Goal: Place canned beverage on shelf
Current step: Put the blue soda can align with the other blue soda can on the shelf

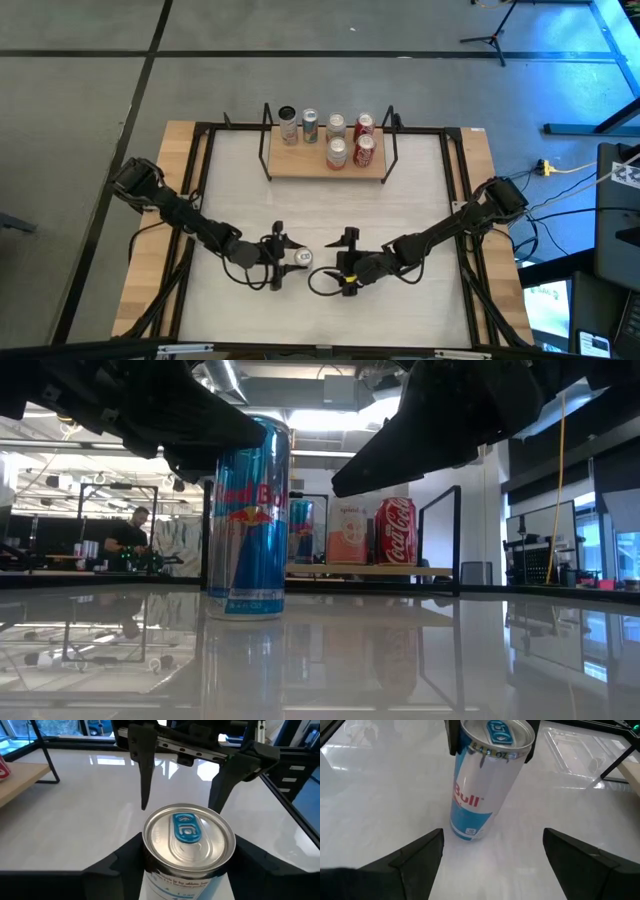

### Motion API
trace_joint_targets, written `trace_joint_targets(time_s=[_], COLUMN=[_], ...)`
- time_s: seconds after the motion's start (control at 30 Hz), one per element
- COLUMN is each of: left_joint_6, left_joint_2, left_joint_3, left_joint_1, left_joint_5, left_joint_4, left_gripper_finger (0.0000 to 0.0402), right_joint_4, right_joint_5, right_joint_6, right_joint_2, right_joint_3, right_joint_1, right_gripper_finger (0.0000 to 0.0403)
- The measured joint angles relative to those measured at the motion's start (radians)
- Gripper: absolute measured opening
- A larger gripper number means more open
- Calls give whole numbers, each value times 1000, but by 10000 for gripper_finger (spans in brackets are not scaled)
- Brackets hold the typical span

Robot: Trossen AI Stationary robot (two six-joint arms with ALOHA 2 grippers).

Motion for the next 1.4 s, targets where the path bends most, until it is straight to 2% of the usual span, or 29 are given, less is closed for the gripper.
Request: trace_joint_targets(time_s=[0.2, 0.33, 0.43, 0.5, 0.6, 0.83, 1.0, 1.2, 1.4], left_joint_6=[17, 26, 48, 59, 61, 79, 162, 289, 343], left_joint_2=[-33, -100, -165, -220, -299, -471, -532, -538, -528], left_joint_3=[-1, -1, -1, -1, -1, -1, -1, -1, -1], left_joint_1=[3, 6, 13, 26, 61, 224, 365, 576, 822], left_joint_5=[10, 6, 8, 6, 26, 97, 205, 340, 634], left_joint_4=[-22, -51, -109, -148, -227, -423, -454, -447, -379], left_gripper_finger=[202, 203, 204, 204, 205, 206, 206, 207, 207], right_joint_4=[22, 18, -23, -62, -138, -221, -224, -230, -227], right_joint_5=[-38, -71, -142, -143, -79, 170, 269, 273, 271], right_joint_6=[9, 2, -22, -20, -18, -41, -83, -148, -187], right_joint_2=[0, -12, -58, -90, -130, -201, -213, -213, -216], right_joint_3=[0, 0, 0, 0, 0, 0, 0, 0, 0], right_joint_1=[1, 1, 1, 1, 1, -9, -40, -125, -244], right_gripper_finger=[340, 340, 340, 340, 340, 340, 340, 340, 340])
